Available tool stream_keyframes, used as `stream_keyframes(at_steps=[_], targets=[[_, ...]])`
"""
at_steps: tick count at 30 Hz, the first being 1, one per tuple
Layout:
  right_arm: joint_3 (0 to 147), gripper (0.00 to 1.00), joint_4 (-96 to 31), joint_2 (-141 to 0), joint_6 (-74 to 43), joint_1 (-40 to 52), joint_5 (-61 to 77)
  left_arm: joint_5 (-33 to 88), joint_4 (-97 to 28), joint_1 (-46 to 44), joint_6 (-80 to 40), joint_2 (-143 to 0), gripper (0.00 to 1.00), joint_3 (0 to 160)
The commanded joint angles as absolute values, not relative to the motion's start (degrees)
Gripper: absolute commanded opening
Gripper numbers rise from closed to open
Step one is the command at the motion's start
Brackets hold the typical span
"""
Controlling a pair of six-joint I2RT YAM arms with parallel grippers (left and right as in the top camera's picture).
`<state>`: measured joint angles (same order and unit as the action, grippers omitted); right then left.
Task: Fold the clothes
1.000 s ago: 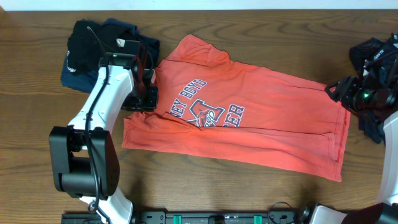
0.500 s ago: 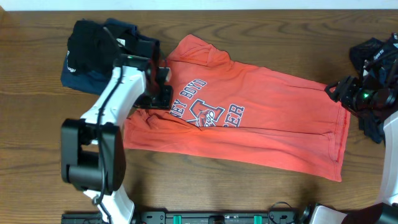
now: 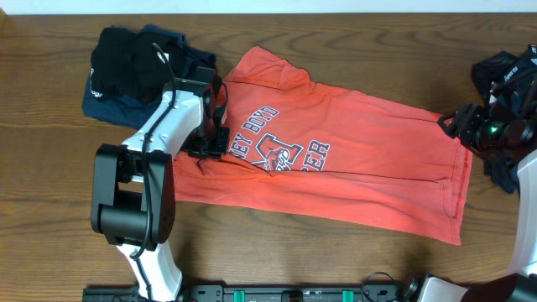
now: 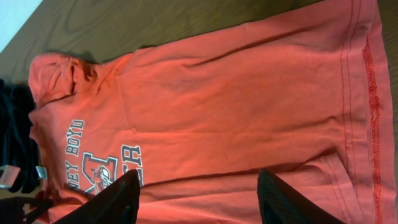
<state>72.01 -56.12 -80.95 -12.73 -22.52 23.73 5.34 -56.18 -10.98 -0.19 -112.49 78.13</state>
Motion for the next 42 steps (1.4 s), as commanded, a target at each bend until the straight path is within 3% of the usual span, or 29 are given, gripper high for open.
stream_keyframes(at_steps=[1, 6, 12, 13, 17, 18, 19, 27, 42], targets=[[72.7, 0.59, -56.2, -80.9, -11.6, -22.1, 23.7, 4.7, -56.9, -10.9, -0.8, -112.5, 0.27, 77.9], [72.7, 0.59, -56.3, -80.9, -11.6, -22.1, 23.7, 6.2, -54.4, -10.9, -0.7, -112.5, 0.44, 76.1], [72.7, 0.59, -56.4, -80.9, -11.7, -22.1, 23.7, 7.1, -49.9, -10.9, -0.7, -112.5, 0.47, 73.7], [72.7, 0.59, -56.4, -80.9, -11.7, -22.1, 23.7, 7.1, -49.7, -10.9, -0.7, -112.5, 0.46, 73.6], [72.7, 0.59, -56.5, -80.9, -11.7, -22.1, 23.7, 7.1, -49.9, -10.9, -0.7, -112.5, 0.25, 73.2], [72.7, 0.59, -56.6, -80.9, -11.7, -22.1, 23.7, 7.5, -50.0, -10.9, -0.7, -112.5, 0.12, 73.2], [72.7, 0.59, -56.6, -80.9, -11.7, -22.1, 23.7, 8.4, -50.2, -10.9, -0.7, -112.5, 0.06, 73.2], [72.7, 0.59, -56.6, -80.9, -11.7, -22.1, 23.7, 16.5, -51.0, -10.9, -0.8, -111.2, 0.06, 76.5], [72.7, 0.59, -56.5, -80.9, -11.7, -22.1, 23.7, 16.0, -43.6, -10.9, -1.4, -108.5, 0.06, 77.6]])
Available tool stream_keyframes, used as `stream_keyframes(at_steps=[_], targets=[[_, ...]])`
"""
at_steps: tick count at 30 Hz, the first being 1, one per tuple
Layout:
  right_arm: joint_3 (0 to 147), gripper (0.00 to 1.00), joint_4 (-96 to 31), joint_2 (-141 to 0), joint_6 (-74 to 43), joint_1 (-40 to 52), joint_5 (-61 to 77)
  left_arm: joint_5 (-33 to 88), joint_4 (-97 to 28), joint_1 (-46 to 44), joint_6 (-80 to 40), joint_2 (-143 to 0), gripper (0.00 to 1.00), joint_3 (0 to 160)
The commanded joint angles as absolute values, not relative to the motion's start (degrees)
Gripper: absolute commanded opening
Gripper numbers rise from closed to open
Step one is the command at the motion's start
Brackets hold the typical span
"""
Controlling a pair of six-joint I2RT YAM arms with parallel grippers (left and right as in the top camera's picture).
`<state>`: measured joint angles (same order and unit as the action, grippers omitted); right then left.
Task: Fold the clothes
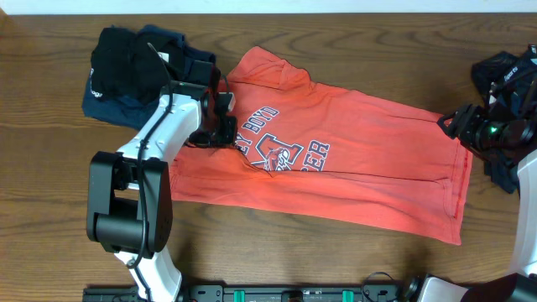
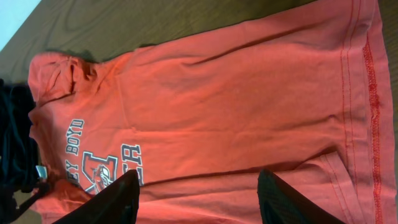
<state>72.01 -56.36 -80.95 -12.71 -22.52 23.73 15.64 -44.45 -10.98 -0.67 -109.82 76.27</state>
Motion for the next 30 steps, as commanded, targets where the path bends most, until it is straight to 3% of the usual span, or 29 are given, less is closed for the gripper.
stream_keyframes(at_steps=[1, 16, 17, 21, 26, 30], targets=[[72.7, 0.59, -56.5, -80.9, -11.7, -22.1, 23.7, 16.0, -42.9, -10.9, -1.4, -108.5, 0.06, 77.6], [72.7, 0.60, -55.9, -80.9, -11.7, -22.1, 22.3, 18.9, -30.8, -10.9, -4.9, -108.4, 0.07, 77.6], [72.7, 0.60, -56.0, -80.9, -11.7, -22.1, 22.3, 18.9, -30.5, -10.9, -5.1, -108.4, 0.11, 77.6], [72.7, 0.60, -55.9, -80.9, -11.7, -22.1, 22.3, 19.4, -31.0, -10.9, -5.1, -108.4, 0.61, 77.6], [72.7, 0.60, -56.0, -80.9, -11.7, -22.1, 22.3, 19.5, -34.2, -10.8, -5.0, -108.4, 0.65, 77.6], [72.7, 0.60, -56.2, -80.9, -11.7, -22.1, 22.3, 10.3, -38.6, -10.7, -5.0, -108.4, 0.64, 77.6]])
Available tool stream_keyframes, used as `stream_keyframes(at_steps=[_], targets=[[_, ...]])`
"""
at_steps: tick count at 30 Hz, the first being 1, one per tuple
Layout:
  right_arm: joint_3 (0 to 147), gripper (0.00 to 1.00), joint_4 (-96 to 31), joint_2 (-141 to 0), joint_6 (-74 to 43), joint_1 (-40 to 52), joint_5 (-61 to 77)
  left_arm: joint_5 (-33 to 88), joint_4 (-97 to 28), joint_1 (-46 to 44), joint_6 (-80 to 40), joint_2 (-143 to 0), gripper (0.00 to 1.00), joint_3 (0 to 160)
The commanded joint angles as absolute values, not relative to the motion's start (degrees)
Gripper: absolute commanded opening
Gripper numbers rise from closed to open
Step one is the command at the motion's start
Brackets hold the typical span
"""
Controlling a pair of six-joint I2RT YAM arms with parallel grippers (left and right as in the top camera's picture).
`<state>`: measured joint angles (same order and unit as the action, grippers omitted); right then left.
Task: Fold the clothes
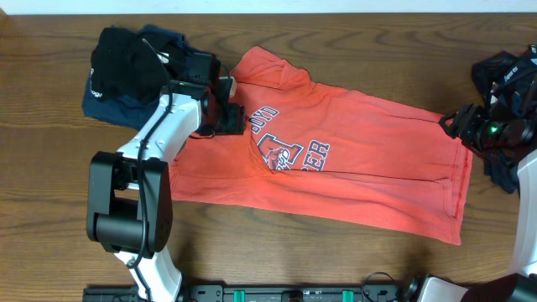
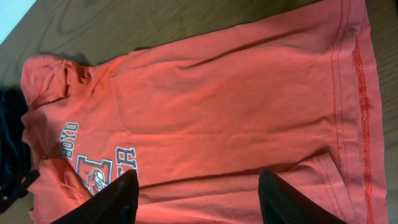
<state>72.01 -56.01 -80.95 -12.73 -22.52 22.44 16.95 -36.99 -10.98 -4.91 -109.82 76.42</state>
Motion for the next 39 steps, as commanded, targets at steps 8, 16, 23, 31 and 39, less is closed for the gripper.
stream_keyframes(at_steps=[8, 16, 23, 31, 39], targets=[[72.7, 0.60, -56.1, -80.9, -11.7, -22.1, 22.3, 10.3, -38.7, -12.5, -5.0, -110.0, 0.46, 76.9], [72.7, 0.60, -56.4, -80.9, -11.7, -22.1, 22.3, 12.5, -35.0, -17.5, -5.0, -115.2, 0.11, 76.9], [72.7, 0.60, -55.7, -80.9, -11.7, -22.1, 22.2, 16.5, -37.7, -19.6, -5.0, -113.4, 0.11, 80.2], [72.5, 0.64, -54.2, -82.5, -14.3, -22.1, 11.9, 13.6, -43.7, -19.3, -4.6, -106.1, 0.51, 90.4], [72.3, 0.63, -49.3, -93.5, -16.3, -22.5, 7.5, 11.9, -44.1, -18.3, -1.7, -103.7, 0.52, 95.6]])
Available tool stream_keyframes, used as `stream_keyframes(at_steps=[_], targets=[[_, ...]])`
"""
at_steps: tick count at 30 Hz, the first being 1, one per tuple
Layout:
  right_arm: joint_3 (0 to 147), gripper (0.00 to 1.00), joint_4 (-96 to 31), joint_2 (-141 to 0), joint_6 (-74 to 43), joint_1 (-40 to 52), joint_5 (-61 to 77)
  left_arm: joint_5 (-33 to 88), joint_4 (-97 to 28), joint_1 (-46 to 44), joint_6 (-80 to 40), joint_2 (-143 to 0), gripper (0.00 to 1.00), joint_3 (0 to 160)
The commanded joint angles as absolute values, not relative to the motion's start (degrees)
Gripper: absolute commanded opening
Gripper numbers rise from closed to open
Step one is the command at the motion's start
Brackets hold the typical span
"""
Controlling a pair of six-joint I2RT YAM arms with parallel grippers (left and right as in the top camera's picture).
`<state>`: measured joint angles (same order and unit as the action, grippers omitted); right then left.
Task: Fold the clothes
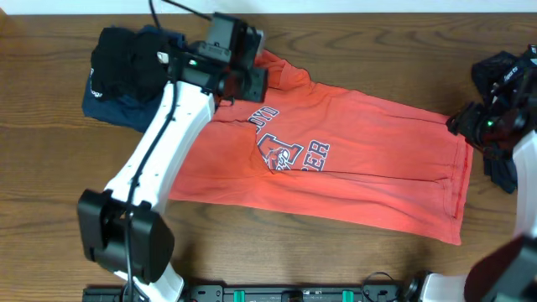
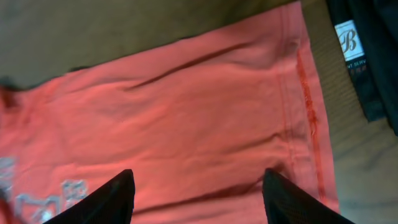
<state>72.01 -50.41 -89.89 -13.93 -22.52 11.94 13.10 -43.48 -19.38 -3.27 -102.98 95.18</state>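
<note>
An orange T-shirt with grey lettering lies spread across the wooden table, collar at the far left and hem at the right. My left gripper hangs over the shirt's shoulder just beside the collar. The overhead view does not show how its jaws stand or whether cloth is between them. A fold of orange cloth below it covers the start of the lettering. My right gripper is open, its fingers wide apart above the shirt's hem with nothing between them.
A pile of black and navy clothes sits at the far left, close to the left arm. More dark clothing lies at the right edge; a piece with a white label lies just past the hem.
My left gripper went from the shirt's left chest up to the shoulder by the collar, and the arm now stands higher. The right wrist view has shifted toward the hem and the dark labelled garment.
My left gripper was first low on the shirt's left side by the lettering. It then stood farther up at each moment, and cloth came to cover the first letters. My right gripper stayed open over the hem end, shifting only at the last.
</note>
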Motion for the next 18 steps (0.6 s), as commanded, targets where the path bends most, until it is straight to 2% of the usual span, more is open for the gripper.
stream_keyframes(at_steps=[1, 8, 14, 18], targets=[[72.3, 0.64, -48.1, -94.8, -16.8, -22.8, 7.4, 11.9, -44.4, -17.9, -1.7, -103.7, 0.52, 95.7], [72.3, 0.63, -39.5, -101.7, -17.1, -25.8, 19.1, 12.7, -43.2, -12.8, -0.9, -103.8, 0.53, 95.9], [72.3, 0.63, -38.4, -102.0, -16.8, -25.9, 23.0, 16.3, -37.2, -11.3, -0.9, -106.8, 0.53, 95.9], [72.3, 0.63, -41.7, -101.9, -13.6, -25.8, 29.0, 16.3, -42.6, -11.3, -0.9, -109.8, 0.53, 95.9]])
